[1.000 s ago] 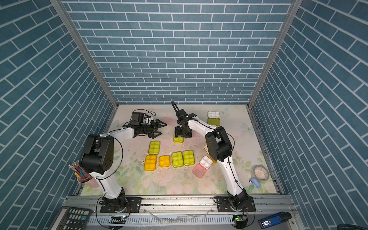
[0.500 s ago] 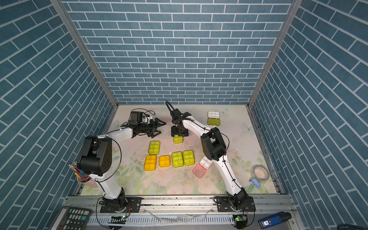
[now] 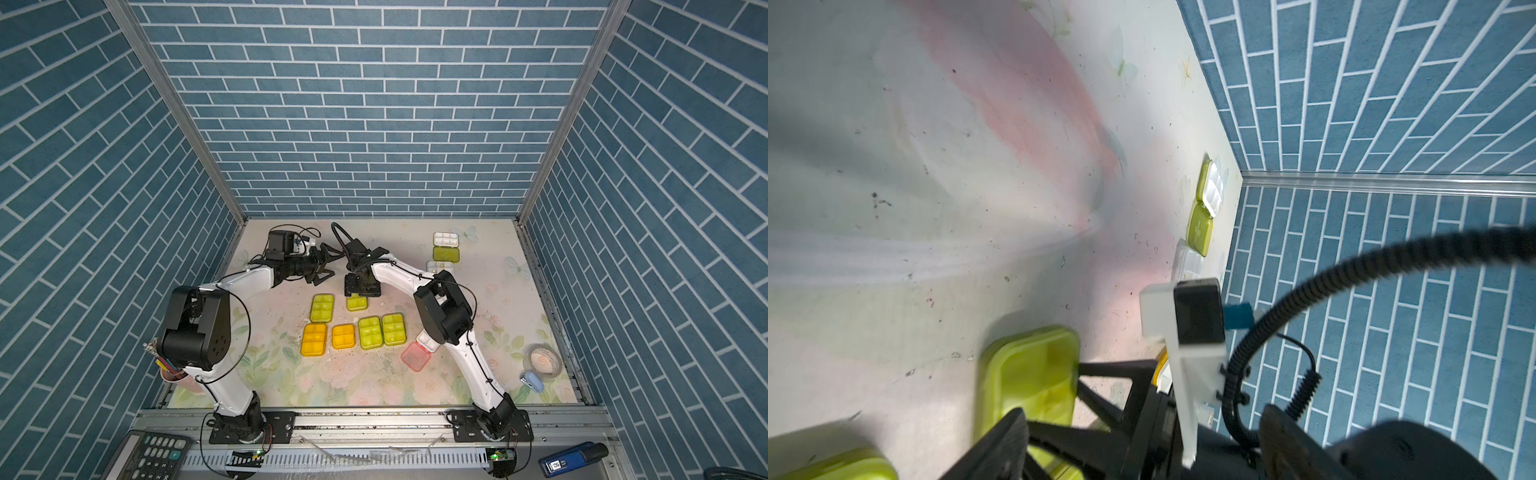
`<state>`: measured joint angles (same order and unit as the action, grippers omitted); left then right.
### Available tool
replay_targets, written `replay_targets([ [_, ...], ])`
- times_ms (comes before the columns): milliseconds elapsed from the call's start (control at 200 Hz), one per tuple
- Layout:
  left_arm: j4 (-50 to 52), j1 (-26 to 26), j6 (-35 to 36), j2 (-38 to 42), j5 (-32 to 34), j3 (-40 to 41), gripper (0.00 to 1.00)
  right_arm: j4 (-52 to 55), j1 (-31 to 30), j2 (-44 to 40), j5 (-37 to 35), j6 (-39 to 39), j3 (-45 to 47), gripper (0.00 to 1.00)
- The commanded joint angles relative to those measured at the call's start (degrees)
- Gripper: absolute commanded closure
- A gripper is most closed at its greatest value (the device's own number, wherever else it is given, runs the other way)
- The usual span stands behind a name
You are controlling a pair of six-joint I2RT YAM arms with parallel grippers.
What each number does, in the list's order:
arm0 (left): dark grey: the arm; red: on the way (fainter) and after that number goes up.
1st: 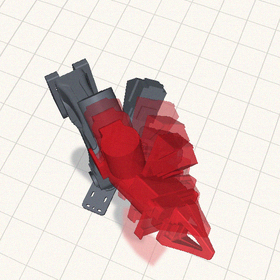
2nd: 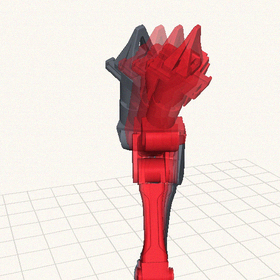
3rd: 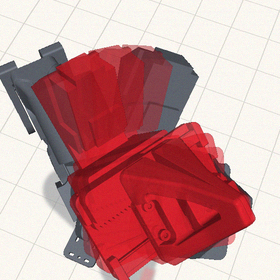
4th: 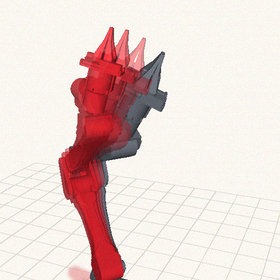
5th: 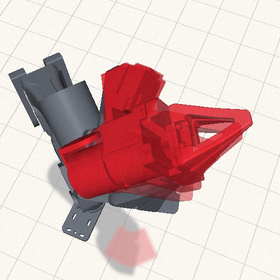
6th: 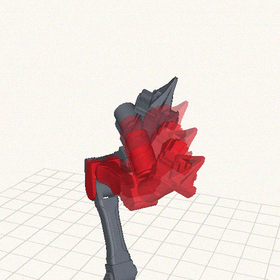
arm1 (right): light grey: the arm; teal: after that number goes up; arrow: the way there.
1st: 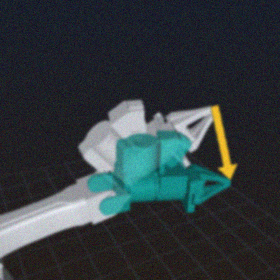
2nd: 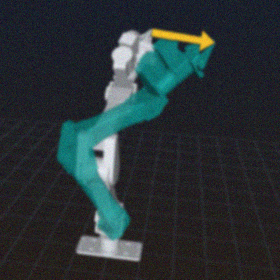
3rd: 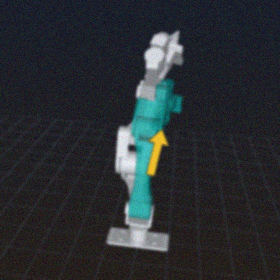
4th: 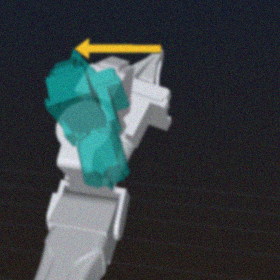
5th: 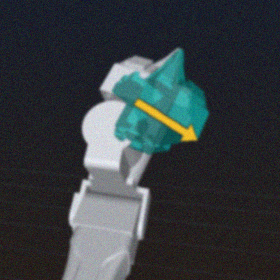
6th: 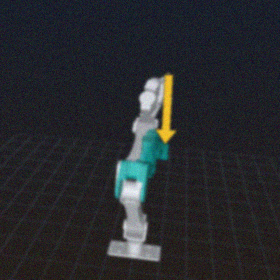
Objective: Close pillboxes
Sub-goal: Move the pillbox to the center of the board.
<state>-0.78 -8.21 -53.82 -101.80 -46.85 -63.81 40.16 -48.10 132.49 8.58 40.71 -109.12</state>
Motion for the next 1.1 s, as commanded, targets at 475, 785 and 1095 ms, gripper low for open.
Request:
replay_targets([
  [475, -0.54, 0.30, 0.17, 0.98, -0.06, 1.41, 0.12, -3.36, -3.41, -5.86, 1.28, 5.77, 9.92, 0.34],
  [785, -0.90, -0.88, 0.32, 1.45, -0.26, 1.41, 0.12, 1.44, -2.85, -14.80, -3.19, 0.44, 10.31, 0.31],
  [1095, -0.35, -4.73, 1.69, 1.78, -0.52, 0.82, 0.12, 4.05, 0.94, -28.47, -10.25, -1.94, 22.23, 0.31],
])
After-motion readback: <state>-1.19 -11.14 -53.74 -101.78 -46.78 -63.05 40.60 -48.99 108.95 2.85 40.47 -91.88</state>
